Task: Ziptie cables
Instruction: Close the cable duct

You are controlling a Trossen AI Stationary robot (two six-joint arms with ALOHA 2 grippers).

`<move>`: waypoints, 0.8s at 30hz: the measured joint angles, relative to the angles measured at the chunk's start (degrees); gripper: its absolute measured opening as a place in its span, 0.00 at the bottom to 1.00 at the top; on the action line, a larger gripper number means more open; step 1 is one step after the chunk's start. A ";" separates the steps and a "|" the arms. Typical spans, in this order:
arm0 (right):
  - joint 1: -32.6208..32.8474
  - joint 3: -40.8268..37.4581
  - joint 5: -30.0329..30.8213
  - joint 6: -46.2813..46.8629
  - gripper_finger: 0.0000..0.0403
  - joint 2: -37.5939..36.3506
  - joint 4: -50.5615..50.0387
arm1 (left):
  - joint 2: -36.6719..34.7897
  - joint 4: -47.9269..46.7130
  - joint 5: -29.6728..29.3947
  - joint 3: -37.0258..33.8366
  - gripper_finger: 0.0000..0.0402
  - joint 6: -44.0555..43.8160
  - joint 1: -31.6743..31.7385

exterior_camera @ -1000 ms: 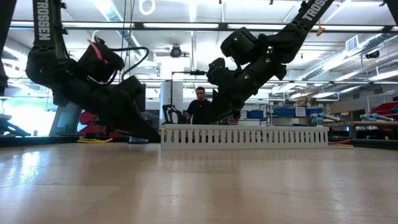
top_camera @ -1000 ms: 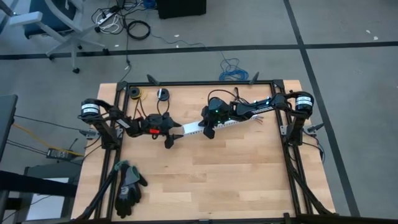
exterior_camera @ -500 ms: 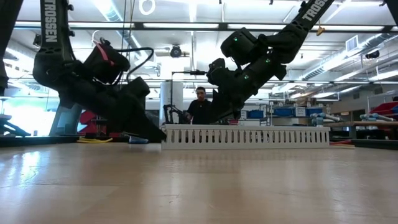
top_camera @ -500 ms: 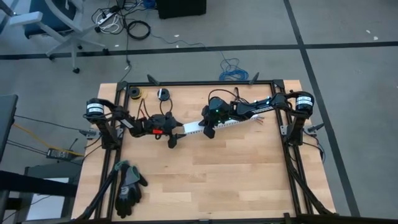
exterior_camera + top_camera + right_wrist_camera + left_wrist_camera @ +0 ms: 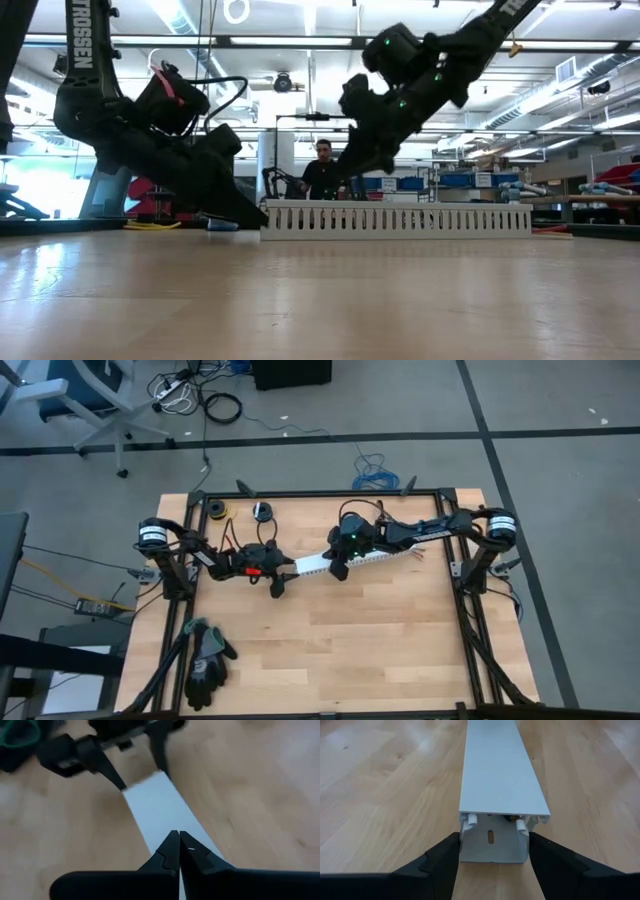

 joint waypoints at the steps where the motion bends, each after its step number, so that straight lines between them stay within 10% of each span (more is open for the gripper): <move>1: 0.17 0.04 1.87 -0.02 0.00 -0.91 -2.26 | 0.00 0.00 0.00 0.00 0.58 -0.01 0.00; 24: -0.51 0.09 2.12 0.39 0.00 1.09 -6.59 | -0.02 0.09 0.11 0.02 0.58 -0.39 0.00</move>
